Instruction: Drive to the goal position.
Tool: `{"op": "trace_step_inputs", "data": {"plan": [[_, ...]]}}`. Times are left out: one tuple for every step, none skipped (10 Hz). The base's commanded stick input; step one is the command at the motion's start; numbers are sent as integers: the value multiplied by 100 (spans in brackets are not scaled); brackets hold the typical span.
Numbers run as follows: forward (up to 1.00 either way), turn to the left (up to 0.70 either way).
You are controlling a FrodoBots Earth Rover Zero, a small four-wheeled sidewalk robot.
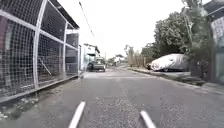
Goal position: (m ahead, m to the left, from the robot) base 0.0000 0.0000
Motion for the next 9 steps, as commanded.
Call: {"op": "trace_step_inputs", "data": {"plan": [[70,-35],[70,-35],[70,-35],[70,-35],[70,-35],[70,-21],[70,-8],[70,-5],[70,-2]]}}
